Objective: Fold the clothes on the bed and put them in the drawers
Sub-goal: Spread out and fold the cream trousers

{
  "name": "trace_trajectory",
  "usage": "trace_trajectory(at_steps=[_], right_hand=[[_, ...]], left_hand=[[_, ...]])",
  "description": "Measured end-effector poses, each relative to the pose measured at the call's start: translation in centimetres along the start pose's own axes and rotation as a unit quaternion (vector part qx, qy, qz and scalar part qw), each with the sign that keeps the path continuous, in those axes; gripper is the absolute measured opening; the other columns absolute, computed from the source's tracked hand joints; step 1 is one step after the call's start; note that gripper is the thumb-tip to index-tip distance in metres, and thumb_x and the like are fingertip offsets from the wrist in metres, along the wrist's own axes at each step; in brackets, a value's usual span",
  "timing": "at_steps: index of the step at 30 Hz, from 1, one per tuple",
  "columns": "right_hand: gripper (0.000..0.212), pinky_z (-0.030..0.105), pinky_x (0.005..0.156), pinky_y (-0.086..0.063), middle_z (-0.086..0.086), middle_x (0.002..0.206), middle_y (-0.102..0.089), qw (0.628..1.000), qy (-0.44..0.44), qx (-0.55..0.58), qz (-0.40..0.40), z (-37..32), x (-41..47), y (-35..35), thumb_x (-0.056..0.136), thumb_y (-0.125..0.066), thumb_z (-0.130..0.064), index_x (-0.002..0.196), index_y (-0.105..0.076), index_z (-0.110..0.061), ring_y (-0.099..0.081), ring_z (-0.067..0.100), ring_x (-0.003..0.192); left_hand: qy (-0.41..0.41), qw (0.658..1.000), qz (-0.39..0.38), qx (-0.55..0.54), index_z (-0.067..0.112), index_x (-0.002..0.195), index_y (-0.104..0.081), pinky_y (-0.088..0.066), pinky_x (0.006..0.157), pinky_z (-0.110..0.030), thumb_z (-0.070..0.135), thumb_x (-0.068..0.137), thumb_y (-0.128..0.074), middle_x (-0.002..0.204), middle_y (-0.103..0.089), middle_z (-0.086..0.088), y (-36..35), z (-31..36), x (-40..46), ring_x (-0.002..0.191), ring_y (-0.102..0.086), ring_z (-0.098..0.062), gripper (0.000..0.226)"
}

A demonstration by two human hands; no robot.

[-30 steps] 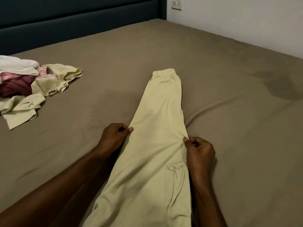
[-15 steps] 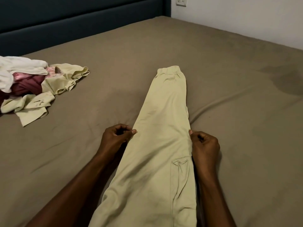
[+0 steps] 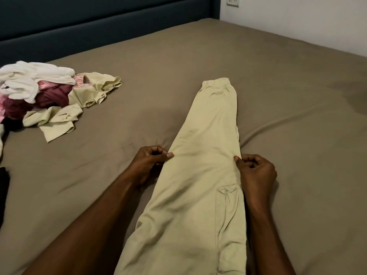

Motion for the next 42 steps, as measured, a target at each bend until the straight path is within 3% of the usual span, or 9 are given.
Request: trace_trajectory(at_steps=[7, 12, 15, 21, 25, 29, 33, 38, 42], right_hand=[[0.011, 0.031, 0.066, -0.054, -0.006, 0.068, -0.07, 1.0, 0.018, -0.024, 0.003, 0.1, 0.0, -0.1, 0.084, -0.084, -0.023, 0.083, -0.075, -0.016, -0.065, 0.014, 0.062], [0.016, 0.032, 0.067, -0.055, -0.005, 0.068, -0.07, 1.0, 0.012, -0.009, 0.005, 0.1, 0.2, -0.1, 0.083, -0.084, -0.027, 0.082, -0.074, -0.015, -0.066, 0.014, 0.062], [0.023, 0.037, 0.075, -0.059, -0.008, 0.074, -0.072, 1.0, 0.004, -0.007, -0.014, 0.3, 0.4, -0.4, 0.077, -0.088, -0.029, 0.092, -0.075, -0.017, -0.071, 0.013, 0.071], [0.032, 0.044, 0.079, -0.06, -0.017, 0.072, -0.067, 0.999, 0.021, -0.012, -0.037, 0.6, 0.4, -0.7, 0.078, -0.087, -0.022, 0.106, -0.072, -0.02, -0.07, 0.013, 0.072], [0.034, 0.042, 0.075, -0.061, -0.01, 0.078, -0.072, 0.999, 0.018, 0.0, -0.051, 1.5, 0.7, -0.8, 0.077, -0.086, -0.022, 0.108, -0.072, -0.021, -0.07, 0.015, 0.069], [0.033, 0.025, 0.062, -0.05, -0.005, 0.078, -0.073, 0.997, 0.011, -0.029, -0.077, 1.1, 0.7, -1.0, 0.079, -0.085, -0.024, 0.11, -0.073, -0.021, -0.065, -0.004, 0.06], [0.031, 0.015, 0.055, -0.045, -0.01, 0.074, -0.068, 0.997, -0.005, -0.021, -0.074, 0.4, -0.2, -0.6, 0.082, -0.084, -0.023, 0.11, -0.072, -0.018, -0.059, -0.012, 0.054], [0.039, 0.039, 0.073, -0.056, 0.0, 0.088, -0.077, 0.991, -0.055, 0.065, -0.105, -0.5, -2.0, 0.6, 0.073, -0.085, -0.026, 0.108, -0.074, -0.017, -0.068, 0.015, 0.072], [0.043, 0.037, 0.077, -0.049, 0.004, 0.085, -0.065, 0.983, -0.072, 0.137, -0.093, -1.0, -6.1, 2.6, 0.083, -0.08, -0.016, 0.123, -0.065, -0.009, -0.06, 0.015, 0.074]], left_hand=[[-0.026, 0.999, -0.002, 0.027, -0.007, 0.091, -0.069, -0.048, 0.067, -0.028, 0.016, 0.081, -0.083, 0.066, -0.061, -0.007, 0.1, 0.0, -0.9, 0.06, -0.052, -0.017, 0.029], [0.086, 0.972, -0.195, 0.094, -0.001, 0.102, -0.077, -0.057, 0.077, -0.03, 0.01, 0.091, -0.072, 0.102, -0.076, -0.019, -0.6, 0.4, -4.6, 0.087, -0.073, -0.026, 0.017], [0.122, 0.944, -0.274, 0.135, 0.011, 0.078, -0.081, -0.054, 0.071, -0.021, 0.003, 0.096, -0.064, 0.08, -0.077, -0.004, -0.3, 0.0, -7.7, 0.073, -0.072, -0.011, 0.026], [0.189, 0.913, -0.34, 0.123, 0.013, 0.064, -0.067, -0.038, 0.048, -0.021, 0.061, 0.081, -0.078, 0.055, -0.053, 0.002, 3.1, -1.8, -12.3, 0.044, -0.045, -0.008, 0.053], [0.23, 0.887, -0.366, 0.164, 0.023, 0.072, -0.079, -0.052, 0.063, -0.019, 0.066, 0.092, -0.057, 0.071, -0.071, 0.009, 4.6, -0.7, -15.7, 0.061, -0.064, -0.004, 0.052], [0.194, 0.898, -0.329, 0.219, 0.008, 0.108, -0.078, -0.056, 0.074, -0.032, 0.057, 0.096, -0.062, 0.106, -0.076, -0.014, 7.0, -0.5, -17.4, 0.084, -0.068, -0.026, 0.054], [0.105, 0.964, -0.217, 0.109, -0.003, 0.083, -0.068, -0.031, 0.05, -0.025, 0.054, 0.084, -0.076, 0.068, -0.053, -0.011, 9.6, -2.3, -19.8, 0.058, -0.04, -0.018, 0.057], [0.068, 0.963, -0.23, 0.123, 0.003, 0.104, -0.071, -0.026, 0.044, -0.022, 0.053, 0.084, -0.07, 0.062, -0.049, -0.003, 9.3, -3.6, -23.0, 0.05, -0.037, -0.011, 0.054], [0.061, 0.964, -0.202, 0.162, 0.003, 0.102, -0.068, -0.027, 0.04, -0.021, 0.061, 0.078, -0.078, 0.053, -0.047, -0.008, 9.5, -4.2, -22.6, 0.039, -0.037, -0.013, 0.063]])
Point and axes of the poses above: each hand's wrist, its own x-axis towards the middle knuckle, its own y-axis out of the back of the hand, z = x × y, the point moved 5 cm from there along x, towards the middle knuckle
